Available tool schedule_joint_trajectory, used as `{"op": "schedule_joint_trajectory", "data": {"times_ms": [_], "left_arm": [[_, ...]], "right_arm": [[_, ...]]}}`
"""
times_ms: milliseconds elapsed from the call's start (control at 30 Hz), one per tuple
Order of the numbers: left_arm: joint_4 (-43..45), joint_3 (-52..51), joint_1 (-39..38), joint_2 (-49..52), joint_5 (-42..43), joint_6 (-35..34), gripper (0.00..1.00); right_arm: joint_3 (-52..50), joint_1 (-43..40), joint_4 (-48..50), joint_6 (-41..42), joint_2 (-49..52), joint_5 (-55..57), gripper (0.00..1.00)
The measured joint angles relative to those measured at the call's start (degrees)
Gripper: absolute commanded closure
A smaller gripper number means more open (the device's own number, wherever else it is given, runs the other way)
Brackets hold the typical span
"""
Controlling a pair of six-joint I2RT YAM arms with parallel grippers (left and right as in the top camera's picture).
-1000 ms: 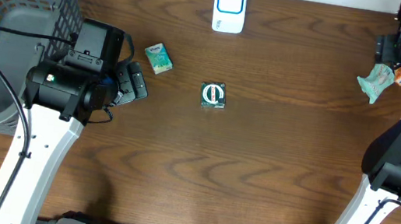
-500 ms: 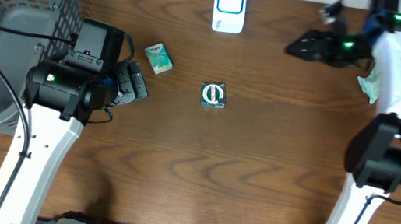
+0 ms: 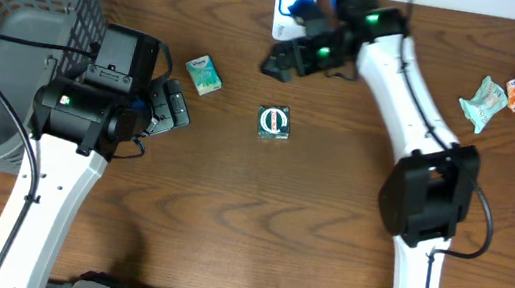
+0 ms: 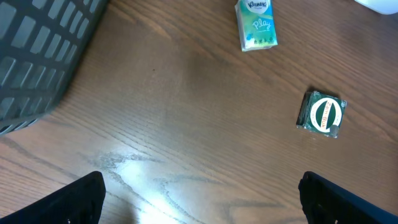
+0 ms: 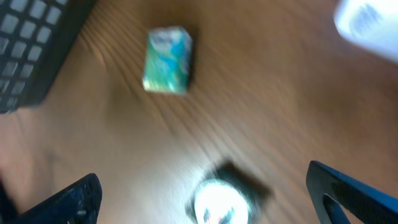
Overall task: Scan the item barcode
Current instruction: 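Grasp the green Kleenex tissue pack near the tin with the right gripper and lift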
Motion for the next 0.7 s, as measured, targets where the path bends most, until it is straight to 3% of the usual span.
{"op": "schedule_joint_trajectory", "data": {"times_ms": [100, 367, 600, 700], "left_arm": [[0.0, 0.0, 0.0, 0.0, 0.0, 0.0, 0.02], [0.0, 0.0, 0.0, 0.0, 0.0, 0.0, 0.02], [0.0, 0.0, 0.0, 0.0, 0.0, 0.0, 0.02], [0.0, 0.0, 0.0, 0.0, 0.0, 0.0, 0.02]], "right_arm": [[0.0, 3.7, 7.6, 1.1, 0.0, 3.7, 0.04], [0.0, 10.2, 24.5, 5.2, 1.0, 10.4, 0.01], [0.0, 12.4, 36.7, 12.7, 8.3, 10.3, 0.01], [-0.1, 12.4, 37.1, 14.4, 11.8, 10.4, 0.12]]}}
